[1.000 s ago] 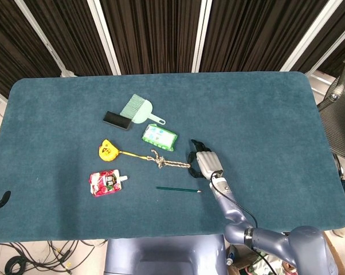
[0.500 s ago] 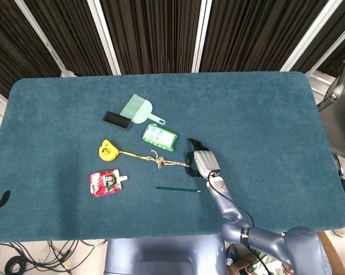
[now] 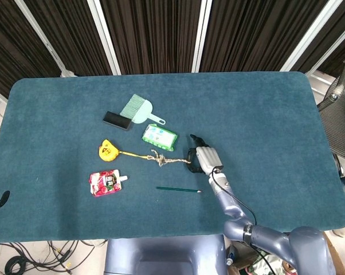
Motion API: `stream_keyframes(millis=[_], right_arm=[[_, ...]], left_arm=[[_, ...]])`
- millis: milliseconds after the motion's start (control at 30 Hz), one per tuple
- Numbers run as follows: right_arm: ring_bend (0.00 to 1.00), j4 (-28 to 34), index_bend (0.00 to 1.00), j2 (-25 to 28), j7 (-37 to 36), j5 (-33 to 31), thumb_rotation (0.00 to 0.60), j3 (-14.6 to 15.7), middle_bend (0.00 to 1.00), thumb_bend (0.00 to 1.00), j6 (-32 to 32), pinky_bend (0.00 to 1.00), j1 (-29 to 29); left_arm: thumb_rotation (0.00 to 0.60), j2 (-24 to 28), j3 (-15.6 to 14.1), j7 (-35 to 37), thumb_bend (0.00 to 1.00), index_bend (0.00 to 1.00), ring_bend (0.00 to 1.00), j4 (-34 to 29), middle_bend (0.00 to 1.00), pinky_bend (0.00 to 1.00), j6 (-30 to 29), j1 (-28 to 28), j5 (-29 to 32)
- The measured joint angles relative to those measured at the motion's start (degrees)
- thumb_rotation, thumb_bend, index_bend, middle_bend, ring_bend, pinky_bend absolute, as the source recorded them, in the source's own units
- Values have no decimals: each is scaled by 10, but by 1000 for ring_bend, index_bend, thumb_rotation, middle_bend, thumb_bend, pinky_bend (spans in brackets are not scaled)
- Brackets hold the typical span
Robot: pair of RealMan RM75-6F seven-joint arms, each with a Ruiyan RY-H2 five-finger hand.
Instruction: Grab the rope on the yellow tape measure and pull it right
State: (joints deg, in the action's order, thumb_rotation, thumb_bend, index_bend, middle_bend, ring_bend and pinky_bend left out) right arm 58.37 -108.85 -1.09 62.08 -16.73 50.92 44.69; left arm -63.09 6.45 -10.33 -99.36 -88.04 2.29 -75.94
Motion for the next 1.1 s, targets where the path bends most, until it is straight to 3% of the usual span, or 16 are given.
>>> stream_keyframes(millis=[667, 1100], right_arm=[[0, 92, 698, 160, 16, -16, 600, -5, 0, 538, 28, 142, -68], [0, 42, 702, 258, 9, -71, 600, -21, 0, 538, 20, 142, -114]], left_arm=[[600, 0, -1, -2, 246, 39, 0, -2, 0, 0, -2, -1, -1], [600, -3, -1, -8, 247, 39, 0, -2, 0, 0, -1, 0, 0]])
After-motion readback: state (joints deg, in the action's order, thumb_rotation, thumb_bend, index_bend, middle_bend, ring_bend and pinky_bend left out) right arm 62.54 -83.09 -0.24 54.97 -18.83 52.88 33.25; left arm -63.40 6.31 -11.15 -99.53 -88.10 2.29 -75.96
